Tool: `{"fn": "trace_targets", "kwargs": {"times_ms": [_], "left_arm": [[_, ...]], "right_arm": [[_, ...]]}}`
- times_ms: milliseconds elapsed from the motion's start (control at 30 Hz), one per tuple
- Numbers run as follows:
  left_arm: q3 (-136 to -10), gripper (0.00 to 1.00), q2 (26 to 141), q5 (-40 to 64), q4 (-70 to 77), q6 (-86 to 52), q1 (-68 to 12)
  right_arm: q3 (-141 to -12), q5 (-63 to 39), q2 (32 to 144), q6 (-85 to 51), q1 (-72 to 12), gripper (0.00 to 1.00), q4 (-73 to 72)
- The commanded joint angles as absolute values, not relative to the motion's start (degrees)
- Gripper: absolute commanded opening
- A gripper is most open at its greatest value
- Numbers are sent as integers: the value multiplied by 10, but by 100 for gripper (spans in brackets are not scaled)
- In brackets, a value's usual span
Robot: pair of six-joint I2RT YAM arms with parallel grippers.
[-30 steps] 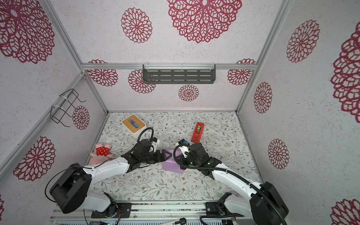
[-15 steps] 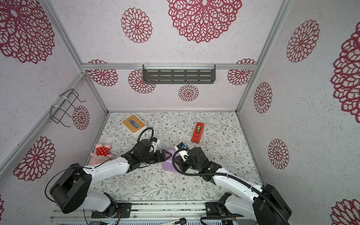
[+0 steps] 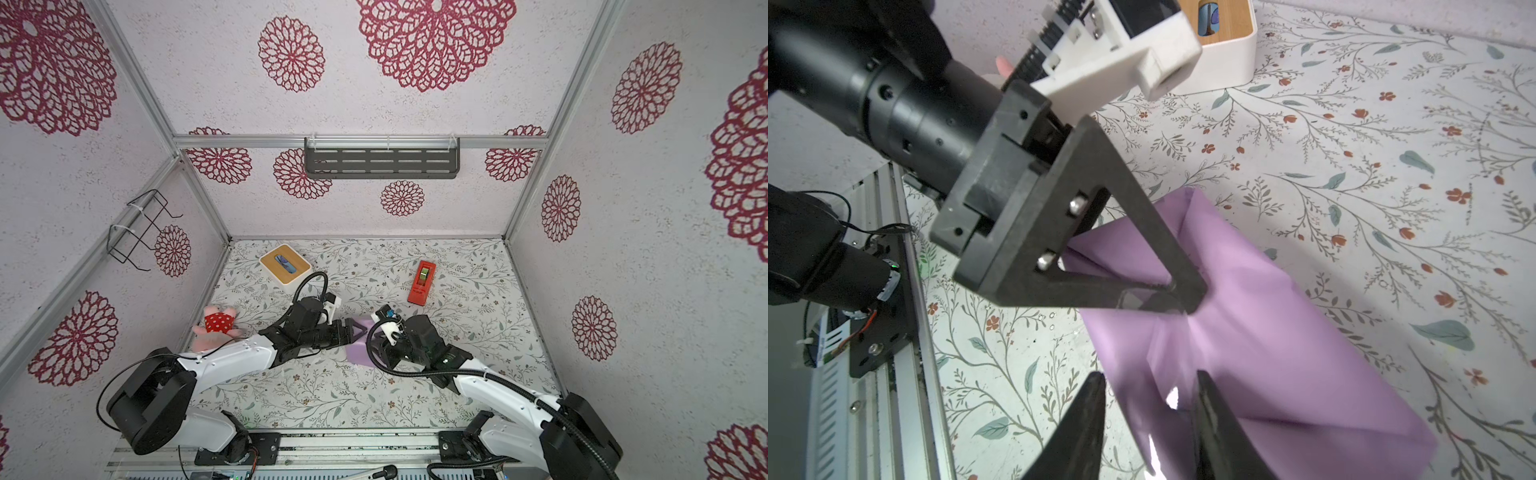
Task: Wrap a gift box in wrapping paper
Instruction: Wrap the gift box with the wrapping paper.
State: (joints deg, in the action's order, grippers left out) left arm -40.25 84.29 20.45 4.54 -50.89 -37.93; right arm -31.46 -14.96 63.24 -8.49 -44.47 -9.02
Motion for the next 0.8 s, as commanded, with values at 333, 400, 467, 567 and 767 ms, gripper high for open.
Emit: {"fn": "trace_targets", "kwargs": {"times_ms": [333, 400, 467, 567, 767], "left_arm": [[-379, 83, 870, 190, -55, -498, -382], [-378, 83, 869, 190, -55, -498, -383], [-378, 83, 869, 190, -55, -498, -383], [-378, 82, 869, 190, -55, -499, -382], [-380, 82, 871, 191, -55, -498, -382]], "right_arm": [[-333, -96, 644, -106, -439, 52, -36], [-335, -95, 646, -106, -439, 54, -36], [-337, -95, 648, -106, -438, 55, -36], [-342, -88, 649, -104, -438, 58, -33], [-363, -82, 650, -110, -437, 68, -28]]}}
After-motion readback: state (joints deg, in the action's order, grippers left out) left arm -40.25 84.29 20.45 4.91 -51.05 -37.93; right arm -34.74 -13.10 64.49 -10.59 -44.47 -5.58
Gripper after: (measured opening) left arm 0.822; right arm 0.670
